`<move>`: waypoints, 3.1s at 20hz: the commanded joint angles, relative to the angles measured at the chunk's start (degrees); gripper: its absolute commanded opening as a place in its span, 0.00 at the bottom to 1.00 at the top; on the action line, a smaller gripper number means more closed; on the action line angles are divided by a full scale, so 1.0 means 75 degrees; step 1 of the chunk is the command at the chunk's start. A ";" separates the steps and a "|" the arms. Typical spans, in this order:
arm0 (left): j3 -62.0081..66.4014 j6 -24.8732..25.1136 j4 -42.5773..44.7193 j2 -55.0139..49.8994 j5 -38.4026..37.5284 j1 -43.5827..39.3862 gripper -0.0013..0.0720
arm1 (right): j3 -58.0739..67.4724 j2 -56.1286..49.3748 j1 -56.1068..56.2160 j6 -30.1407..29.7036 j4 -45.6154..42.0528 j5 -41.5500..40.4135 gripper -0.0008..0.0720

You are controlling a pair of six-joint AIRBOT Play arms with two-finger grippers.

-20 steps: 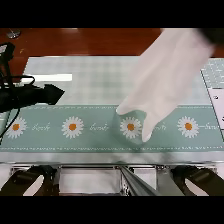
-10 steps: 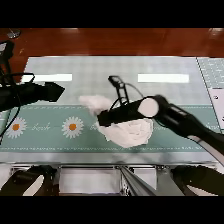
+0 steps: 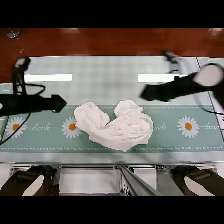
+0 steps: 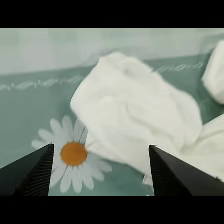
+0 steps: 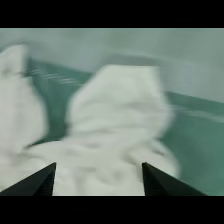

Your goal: Fold the shirts.

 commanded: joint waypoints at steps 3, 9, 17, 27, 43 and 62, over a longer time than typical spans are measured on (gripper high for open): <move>-0.2200 0.0714 -0.2363 -0.0810 -0.0332 0.0784 0.97 | -0.2699 0.2678 -0.4173 0.0667 -0.1649 0.0627 0.86; -0.2702 0.0828 -0.4229 -0.1614 0.1985 0.0804 0.97 | -0.5004 0.3576 -0.4552 -0.0702 0.2104 0.0146 0.86; -0.2562 0.1845 -0.5342 -0.2824 0.2649 0.0187 0.97 | -0.5234 0.3570 -0.4549 -0.0796 0.1985 0.0347 0.86; -0.1781 0.2611 -0.5339 -0.2865 0.2157 0.0184 0.04 | -0.5820 0.3395 -0.2226 0.0020 0.2145 -0.0268 0.86; -0.0087 0.3398 -0.6729 -0.2451 0.0402 0.0994 0.04 | -0.1448 -0.0300 -0.0507 -0.1335 0.2681 -0.0685 0.05; 0.8530 0.0842 -0.2964 0.1157 -0.0845 0.2090 0.04 | 0.7973 0.2716 -0.1003 -0.0691 0.1801 0.2780 0.05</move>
